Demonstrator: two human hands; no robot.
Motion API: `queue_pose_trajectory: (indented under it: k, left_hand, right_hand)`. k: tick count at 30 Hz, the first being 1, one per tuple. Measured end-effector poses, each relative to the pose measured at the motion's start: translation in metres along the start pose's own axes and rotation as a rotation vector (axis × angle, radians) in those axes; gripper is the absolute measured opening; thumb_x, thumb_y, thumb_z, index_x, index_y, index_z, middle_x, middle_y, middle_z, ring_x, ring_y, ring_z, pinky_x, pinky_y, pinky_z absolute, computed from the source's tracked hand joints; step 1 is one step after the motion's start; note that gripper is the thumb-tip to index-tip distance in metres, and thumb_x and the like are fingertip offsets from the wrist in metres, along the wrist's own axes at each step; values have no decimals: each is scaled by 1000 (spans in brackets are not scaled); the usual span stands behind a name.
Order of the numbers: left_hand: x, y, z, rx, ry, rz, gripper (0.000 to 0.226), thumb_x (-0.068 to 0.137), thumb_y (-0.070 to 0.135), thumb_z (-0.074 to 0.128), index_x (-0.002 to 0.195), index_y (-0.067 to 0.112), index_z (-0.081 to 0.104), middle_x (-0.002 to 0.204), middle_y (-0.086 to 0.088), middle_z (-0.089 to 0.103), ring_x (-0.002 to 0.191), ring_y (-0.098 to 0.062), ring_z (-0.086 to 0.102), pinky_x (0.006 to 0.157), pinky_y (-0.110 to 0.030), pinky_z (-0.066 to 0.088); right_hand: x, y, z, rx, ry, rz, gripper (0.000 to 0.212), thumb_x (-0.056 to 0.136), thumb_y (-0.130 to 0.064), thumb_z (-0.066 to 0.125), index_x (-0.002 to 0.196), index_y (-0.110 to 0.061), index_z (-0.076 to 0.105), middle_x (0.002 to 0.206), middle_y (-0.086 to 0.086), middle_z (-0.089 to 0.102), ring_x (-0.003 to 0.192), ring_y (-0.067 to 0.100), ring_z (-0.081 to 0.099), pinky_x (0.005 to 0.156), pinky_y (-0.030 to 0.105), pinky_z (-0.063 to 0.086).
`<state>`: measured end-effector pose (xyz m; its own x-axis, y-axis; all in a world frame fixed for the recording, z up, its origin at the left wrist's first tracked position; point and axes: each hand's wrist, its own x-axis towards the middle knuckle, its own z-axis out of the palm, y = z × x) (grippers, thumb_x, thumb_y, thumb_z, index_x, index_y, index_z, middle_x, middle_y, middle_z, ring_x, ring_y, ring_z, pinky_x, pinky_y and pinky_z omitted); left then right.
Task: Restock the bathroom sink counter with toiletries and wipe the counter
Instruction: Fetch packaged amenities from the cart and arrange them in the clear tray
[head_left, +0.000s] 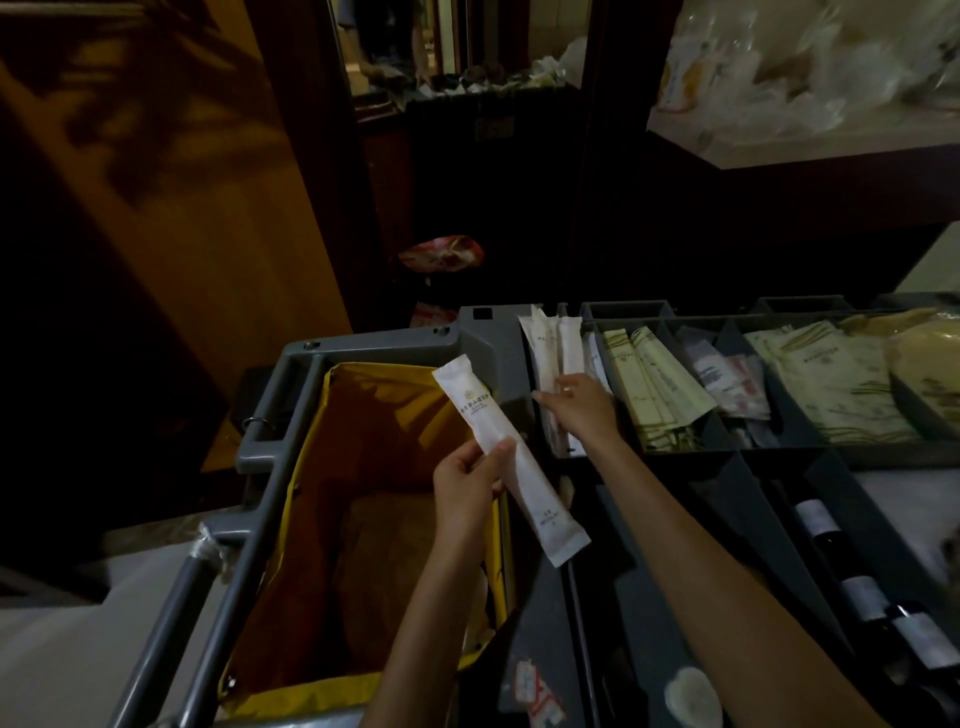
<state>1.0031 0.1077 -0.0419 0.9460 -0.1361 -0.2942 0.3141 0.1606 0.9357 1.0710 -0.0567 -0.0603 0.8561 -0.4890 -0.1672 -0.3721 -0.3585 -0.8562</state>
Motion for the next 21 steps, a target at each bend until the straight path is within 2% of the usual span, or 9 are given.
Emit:
queue_pose_trajectory:
  k: [4,7,9,11,13,14,16,18,21]
  left_hand:
    - [0,2,2,13,-11,-7,19,91,18,61,108,12,65,110,-8,68,102,-22,66,91,-43,54]
    - [-2,7,5,27,4,22,7,94,24,56,95,21,63,101,-3,68,97,-19,66,80,-34,56]
    - [-2,12,6,16,37,22,14,96,34,50,89,26,59,95,-3,67,94,-20,66,76,-31,55]
    - [1,15,4,33,50,20,23,97,43,44,84,30,57,95,-4,67,93,-20,64,82,-37,55]
    - [2,16,1,67,51,54,30,96,44,46,81,24,62,88,-2,67,88,-18,65,81,-37,54]
    - [3,17,0,73,61,70,31,96,42,49,82,19,64,86,-2,67,85,-17,65,76,-34,55]
    - [4,18,-1,52,74,99,23,95,35,54,94,15,67,92,-3,69,89,-19,67,68,-27,55]
    - [6,21,-2,49,93,142,22,95,26,56,110,13,64,101,-2,68,94,-18,66,63,-19,54]
    - [8,25,-3,57,104,167,26,95,18,56,120,15,59,107,2,66,96,-12,64,65,-19,54]
  right_hand:
    - [-6,1,5,-82,45,-46,57,80,-41,72,125,-11,55,121,7,62,108,23,59,91,37,49]
    - [-12,0,6,-160,66,-89,51,82,-40,70,121,-10,56,117,5,62,106,23,59,86,33,48]
    - [-11,2,5,-146,58,-85,44,85,-37,68,119,-10,57,114,6,64,103,23,60,84,32,48]
    - [-11,3,2,-150,43,-89,35,90,-30,62,118,-10,58,113,7,65,101,24,61,79,30,46]
    - [-11,5,0,-165,41,-124,19,93,-25,57,106,-12,62,101,7,66,91,24,61,68,27,42]
    - [-12,6,-1,-163,51,-144,9,94,-23,56,90,-16,60,87,3,62,82,22,57,61,26,37]
    - [-14,8,-1,-144,74,-188,28,95,-20,53,69,-19,43,66,-3,45,66,18,47,54,26,30]
    - [-17,9,-3,-103,76,-227,24,96,-19,52,74,-12,45,64,-2,41,62,16,44,57,29,32]
    - [-24,5,-9,-16,57,-302,10,96,-18,54,90,-10,53,76,-1,51,75,18,52,64,29,37]
